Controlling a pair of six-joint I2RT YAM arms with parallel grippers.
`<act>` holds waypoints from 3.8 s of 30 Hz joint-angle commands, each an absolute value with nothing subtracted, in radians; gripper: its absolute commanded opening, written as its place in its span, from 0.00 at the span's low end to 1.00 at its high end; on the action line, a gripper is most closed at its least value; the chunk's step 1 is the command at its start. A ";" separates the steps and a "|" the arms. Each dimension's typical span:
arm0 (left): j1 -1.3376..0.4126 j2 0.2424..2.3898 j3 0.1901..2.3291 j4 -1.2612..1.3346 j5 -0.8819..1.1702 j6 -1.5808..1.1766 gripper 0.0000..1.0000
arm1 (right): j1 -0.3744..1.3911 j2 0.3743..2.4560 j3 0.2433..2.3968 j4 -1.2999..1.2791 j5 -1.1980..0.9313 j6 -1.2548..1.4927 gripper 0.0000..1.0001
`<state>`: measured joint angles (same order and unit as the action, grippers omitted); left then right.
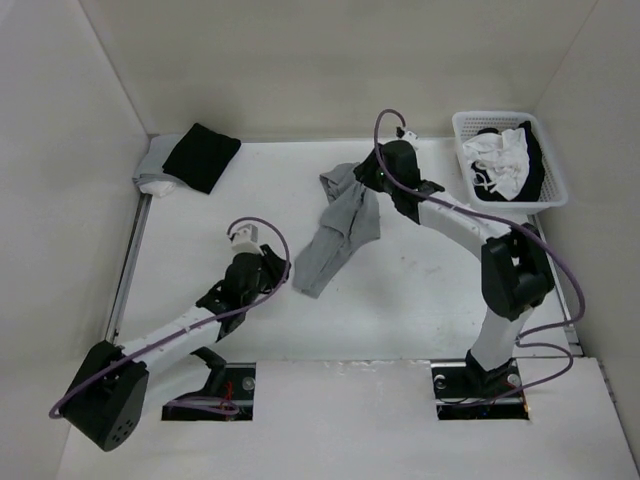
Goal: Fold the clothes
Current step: Move the tank top to the center of the board, then flatten the tank top out
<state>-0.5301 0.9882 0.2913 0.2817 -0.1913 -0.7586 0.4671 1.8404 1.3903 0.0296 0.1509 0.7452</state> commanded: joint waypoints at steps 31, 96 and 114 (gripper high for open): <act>-0.967 1.284 0.535 0.103 -0.491 -0.456 0.30 | 0.702 1.545 0.497 0.600 0.051 0.907 0.28; -0.693 1.088 0.437 0.221 -0.222 -0.712 0.01 | 0.963 1.810 0.686 0.563 0.109 1.043 0.33; -0.498 0.737 0.754 0.137 -0.215 -0.842 0.00 | 1.001 0.882 0.768 -0.035 0.435 0.732 0.00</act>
<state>-0.5297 0.8440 0.5964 0.1223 -0.1989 -0.7773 0.9661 1.0573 0.6476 0.2089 0.2928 0.8803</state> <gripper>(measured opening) 0.037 0.005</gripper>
